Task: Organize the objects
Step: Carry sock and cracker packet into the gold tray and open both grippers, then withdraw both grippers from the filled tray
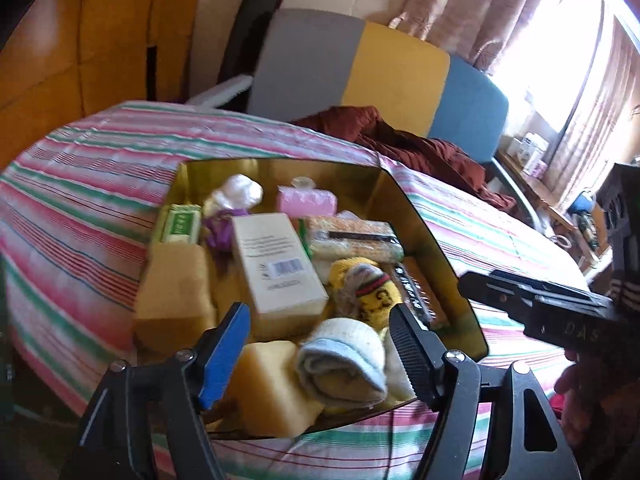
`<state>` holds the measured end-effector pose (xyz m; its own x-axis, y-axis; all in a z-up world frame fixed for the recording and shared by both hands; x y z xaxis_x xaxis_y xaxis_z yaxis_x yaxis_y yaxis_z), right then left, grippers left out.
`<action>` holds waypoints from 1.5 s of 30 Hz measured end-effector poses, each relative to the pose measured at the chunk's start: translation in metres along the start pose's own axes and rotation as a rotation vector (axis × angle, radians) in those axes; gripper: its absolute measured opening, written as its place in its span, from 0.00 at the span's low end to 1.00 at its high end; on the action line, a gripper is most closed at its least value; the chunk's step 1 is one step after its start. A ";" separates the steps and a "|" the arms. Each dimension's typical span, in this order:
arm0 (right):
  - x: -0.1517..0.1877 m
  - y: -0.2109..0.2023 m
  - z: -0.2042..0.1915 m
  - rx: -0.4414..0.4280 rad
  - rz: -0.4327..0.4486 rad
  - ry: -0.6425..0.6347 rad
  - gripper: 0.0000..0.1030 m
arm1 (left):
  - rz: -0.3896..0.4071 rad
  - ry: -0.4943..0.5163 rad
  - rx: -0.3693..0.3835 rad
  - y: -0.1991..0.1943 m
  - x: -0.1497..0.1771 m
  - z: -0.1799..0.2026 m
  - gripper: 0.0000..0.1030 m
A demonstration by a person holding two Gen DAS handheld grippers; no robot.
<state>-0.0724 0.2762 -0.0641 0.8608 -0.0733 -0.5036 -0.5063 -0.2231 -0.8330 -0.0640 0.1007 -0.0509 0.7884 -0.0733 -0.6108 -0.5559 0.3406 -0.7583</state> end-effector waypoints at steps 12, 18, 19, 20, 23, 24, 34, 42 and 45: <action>0.021 -0.006 -0.018 0.080 0.038 -0.044 0.67 | 0.106 0.017 -0.177 -0.031 0.003 -0.009 0.87; 0.027 -0.011 -0.023 0.150 0.088 -0.052 0.73 | 0.124 0.006 -0.205 -0.038 0.007 -0.011 0.93; 0.027 -0.013 -0.023 0.162 0.099 -0.049 0.74 | 0.128 0.003 -0.208 -0.040 0.008 -0.011 0.95; 0.028 -0.015 -0.023 0.178 0.114 -0.045 0.75 | 0.129 0.003 -0.210 -0.040 0.009 -0.010 0.98; 0.030 -0.020 -0.020 0.224 0.148 -0.040 0.75 | 0.132 0.001 -0.212 -0.043 0.013 -0.010 1.00; 0.030 -0.021 -0.019 0.230 0.152 -0.040 0.75 | 0.129 0.002 -0.212 -0.043 0.014 -0.010 1.00; 0.035 -0.022 -0.022 0.236 0.155 -0.052 0.75 | 0.114 -0.030 -0.238 -0.046 0.022 -0.012 1.00; 0.036 -0.022 -0.027 0.231 0.158 -0.065 0.75 | 0.137 -0.072 -0.203 -0.053 0.023 -0.018 1.00; 0.036 -0.021 -0.028 0.231 0.155 -0.065 0.75 | 0.133 -0.069 -0.223 -0.052 0.023 -0.018 1.00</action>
<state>-0.0294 0.2511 -0.0583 0.7709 -0.0253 -0.6365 -0.6364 0.0140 -0.7712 -0.0215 0.0641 -0.0299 0.7165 0.0252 -0.6971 -0.6939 0.1274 -0.7087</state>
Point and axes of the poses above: each gripper's, at about its wrist camera, not at the fingertips, and y roughly the way its jaws point, z to its right, x to its underside, the point moved 5 cm from there along y, roughly the way its jaws point, and after that the axes turned 4 degrees about -z, right-handed, at the moved point
